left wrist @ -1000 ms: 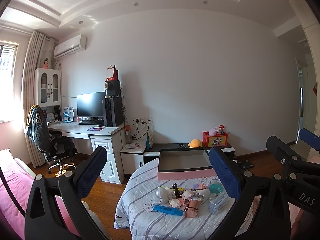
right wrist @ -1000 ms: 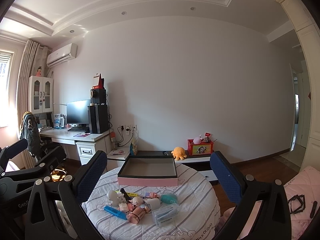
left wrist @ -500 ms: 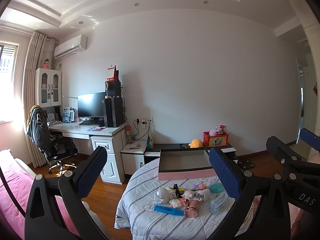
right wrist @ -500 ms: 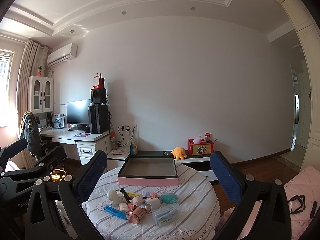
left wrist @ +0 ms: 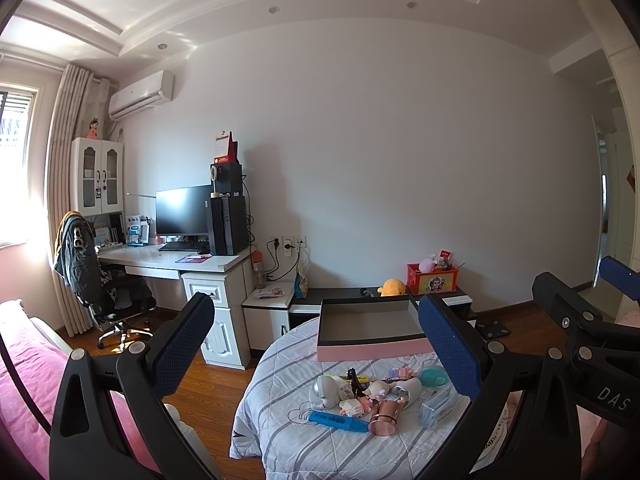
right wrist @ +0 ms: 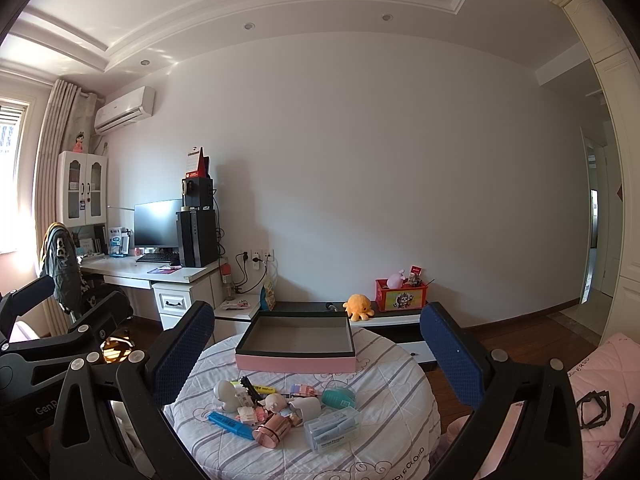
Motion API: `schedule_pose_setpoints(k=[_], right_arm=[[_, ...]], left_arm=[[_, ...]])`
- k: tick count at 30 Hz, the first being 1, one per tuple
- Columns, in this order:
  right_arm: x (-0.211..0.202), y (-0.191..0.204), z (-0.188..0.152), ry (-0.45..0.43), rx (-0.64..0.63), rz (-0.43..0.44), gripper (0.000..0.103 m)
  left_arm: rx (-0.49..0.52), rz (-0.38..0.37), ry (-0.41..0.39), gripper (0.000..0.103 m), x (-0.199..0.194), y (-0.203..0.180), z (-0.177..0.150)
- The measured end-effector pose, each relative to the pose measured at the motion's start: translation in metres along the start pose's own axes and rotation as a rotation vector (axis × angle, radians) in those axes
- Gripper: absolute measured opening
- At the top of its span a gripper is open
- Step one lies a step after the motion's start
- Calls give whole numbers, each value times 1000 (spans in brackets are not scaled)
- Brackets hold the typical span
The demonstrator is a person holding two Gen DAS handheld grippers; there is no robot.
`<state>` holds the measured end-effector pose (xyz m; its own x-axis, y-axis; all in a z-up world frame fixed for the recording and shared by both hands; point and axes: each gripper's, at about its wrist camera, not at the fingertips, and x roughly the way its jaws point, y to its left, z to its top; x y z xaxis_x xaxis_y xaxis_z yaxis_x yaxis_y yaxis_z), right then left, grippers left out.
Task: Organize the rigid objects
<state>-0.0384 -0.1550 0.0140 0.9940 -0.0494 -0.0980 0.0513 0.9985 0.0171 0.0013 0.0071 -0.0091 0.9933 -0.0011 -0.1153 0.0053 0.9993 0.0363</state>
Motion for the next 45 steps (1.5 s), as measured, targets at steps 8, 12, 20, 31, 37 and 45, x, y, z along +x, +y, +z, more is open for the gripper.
schedule_pose_setpoints(k=[8, 12, 20, 31, 37, 45], right_arm=[[1, 1, 0, 2, -2, 1, 103], [1, 1, 1, 3, -2, 1, 103], [2, 0, -1, 9, -3, 1, 103], [68, -9, -63, 170, -21, 38, 103], [116, -21, -122, 317, -19, 48, 103], [160, -50, -183, 476, 22, 40, 103]], left_arm=[[0, 0, 0, 103, 0, 0, 0], [1, -1, 1, 103, 0, 0, -1], [-3, -3, 11, 103, -1, 8, -8], [-1, -69, 223, 103, 84, 0, -81], [10, -92, 382, 103, 136, -8, -143], [3, -85, 545, 103, 179, -6, -198]])
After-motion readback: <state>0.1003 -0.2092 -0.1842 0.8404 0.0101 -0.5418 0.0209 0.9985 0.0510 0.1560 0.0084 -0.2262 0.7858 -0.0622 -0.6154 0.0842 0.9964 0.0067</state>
